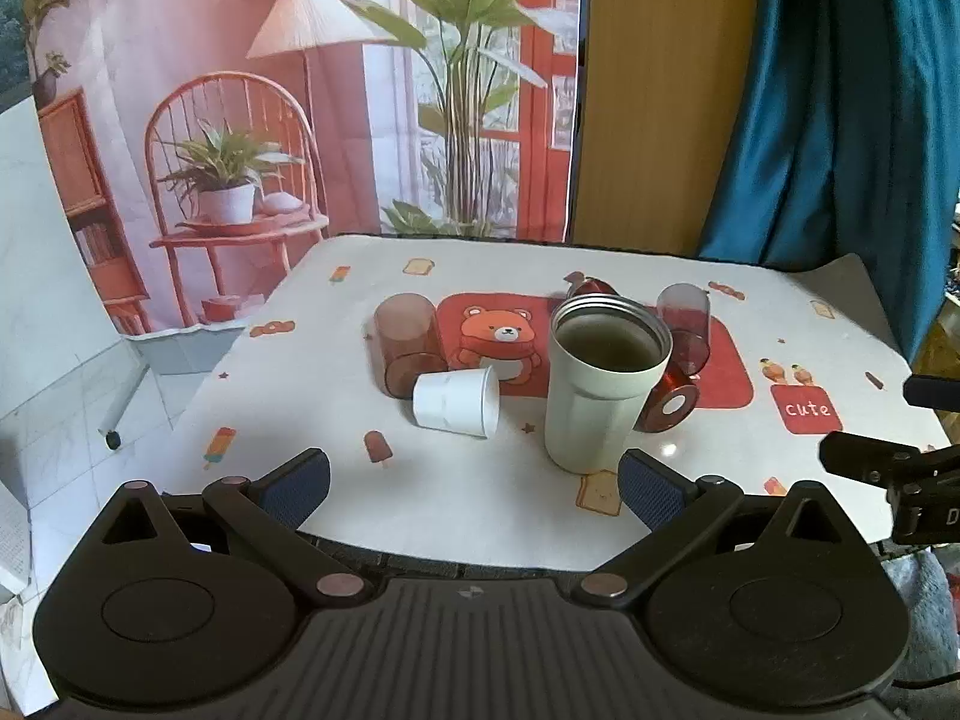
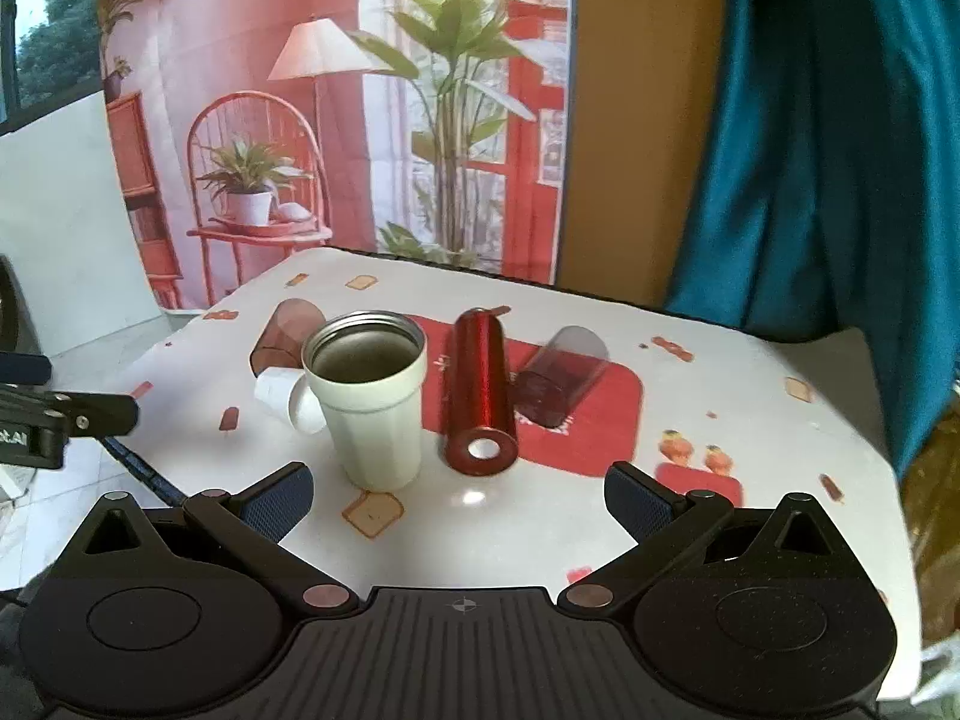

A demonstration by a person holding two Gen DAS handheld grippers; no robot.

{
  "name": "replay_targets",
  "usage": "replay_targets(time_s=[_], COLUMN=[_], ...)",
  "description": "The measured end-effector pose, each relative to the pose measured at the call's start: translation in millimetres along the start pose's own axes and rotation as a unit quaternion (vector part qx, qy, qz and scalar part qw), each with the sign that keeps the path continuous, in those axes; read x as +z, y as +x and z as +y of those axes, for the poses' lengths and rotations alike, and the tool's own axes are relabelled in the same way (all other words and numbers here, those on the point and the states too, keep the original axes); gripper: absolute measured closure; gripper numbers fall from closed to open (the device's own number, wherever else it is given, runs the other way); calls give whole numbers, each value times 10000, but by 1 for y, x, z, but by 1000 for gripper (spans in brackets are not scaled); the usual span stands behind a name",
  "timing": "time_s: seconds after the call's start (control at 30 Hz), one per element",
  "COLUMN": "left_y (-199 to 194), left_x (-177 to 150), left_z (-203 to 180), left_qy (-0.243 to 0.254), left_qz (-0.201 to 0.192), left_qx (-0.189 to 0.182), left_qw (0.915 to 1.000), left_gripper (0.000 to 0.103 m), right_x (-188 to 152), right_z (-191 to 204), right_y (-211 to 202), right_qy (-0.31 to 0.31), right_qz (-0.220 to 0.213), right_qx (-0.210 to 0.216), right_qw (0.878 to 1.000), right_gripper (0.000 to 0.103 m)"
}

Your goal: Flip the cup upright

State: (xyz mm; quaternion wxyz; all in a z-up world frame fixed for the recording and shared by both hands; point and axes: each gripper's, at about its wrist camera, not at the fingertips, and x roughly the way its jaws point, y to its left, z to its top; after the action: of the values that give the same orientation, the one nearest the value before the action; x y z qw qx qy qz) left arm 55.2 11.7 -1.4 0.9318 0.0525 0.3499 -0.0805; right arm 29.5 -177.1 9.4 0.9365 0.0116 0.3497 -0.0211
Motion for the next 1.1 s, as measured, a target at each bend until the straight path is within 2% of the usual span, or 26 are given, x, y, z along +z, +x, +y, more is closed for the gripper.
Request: replay_targets(time_s=[0.27,0.37,0.57,1.1], left_y=[-31,-40,-48,-46], left_x=[-17,-22,-28,-31], left_z=[3,5,-2,-3], left_qy=[-10,-202,-156,-115], left_qz=[-226,-330,-496,-460], left_qx=[238,329,453,469], left_qw=[9995,9987,9976,9978], left_gripper=[0,0,0,0], right_x=[-21,-27,-35,-40], right_z=[-1,-2,-4,0], right_y=[-40,-46,-49,-48], right_qy=[342,398,477,418], right_qz=[-211,-284,-334,-404], right_qx=[-257,-362,-467,-594], right_qw=[9989,9981,9972,9965], right_gripper=[0,0,0,0])
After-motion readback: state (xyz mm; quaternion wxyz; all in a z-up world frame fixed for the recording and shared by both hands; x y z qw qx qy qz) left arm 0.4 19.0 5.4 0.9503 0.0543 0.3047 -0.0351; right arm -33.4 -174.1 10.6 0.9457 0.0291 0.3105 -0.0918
